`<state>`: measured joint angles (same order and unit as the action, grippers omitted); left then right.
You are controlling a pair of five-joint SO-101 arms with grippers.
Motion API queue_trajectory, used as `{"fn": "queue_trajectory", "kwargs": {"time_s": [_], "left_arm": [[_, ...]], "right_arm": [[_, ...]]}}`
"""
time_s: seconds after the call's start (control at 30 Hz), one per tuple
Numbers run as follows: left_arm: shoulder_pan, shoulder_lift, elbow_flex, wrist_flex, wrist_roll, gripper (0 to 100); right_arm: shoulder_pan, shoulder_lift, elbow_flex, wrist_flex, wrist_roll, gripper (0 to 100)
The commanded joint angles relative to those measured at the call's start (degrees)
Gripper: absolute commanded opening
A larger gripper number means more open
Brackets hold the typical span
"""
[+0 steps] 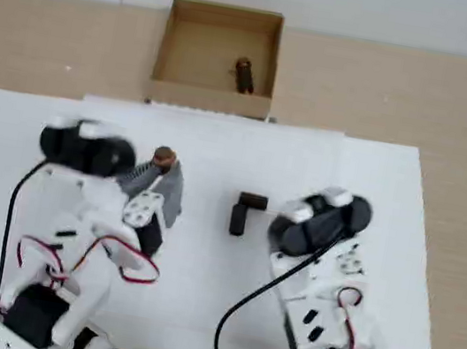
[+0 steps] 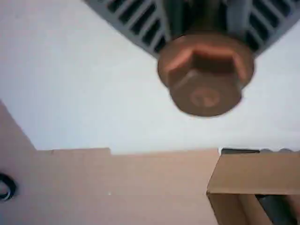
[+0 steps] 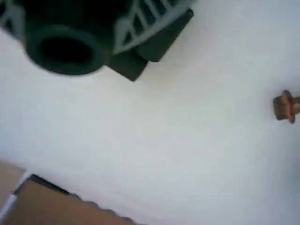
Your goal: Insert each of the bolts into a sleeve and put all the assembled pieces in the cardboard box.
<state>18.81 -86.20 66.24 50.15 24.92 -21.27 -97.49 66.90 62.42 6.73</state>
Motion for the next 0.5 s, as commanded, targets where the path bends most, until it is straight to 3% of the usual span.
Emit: {"fn": "queue_trajectory", "kwargs": {"time_s": [0.0,0.23,0.47], "left_arm": [[0.0,-7.6,4.4,-4.7,1.5,1],[0.2,-18.0,12.1,-9.7,5.5,1],[0.4,-17.9,13.4,-10.3,12.2,1]], "right_arm": [[-4.4,-4.6,3.3,-3.2,-0.5,0.3],[-10.7,-6.3,9.1,-7.3,-0.5,0.3],[-14.5,-6.3,14.6,-14.2,-0.4,0.3]]}}
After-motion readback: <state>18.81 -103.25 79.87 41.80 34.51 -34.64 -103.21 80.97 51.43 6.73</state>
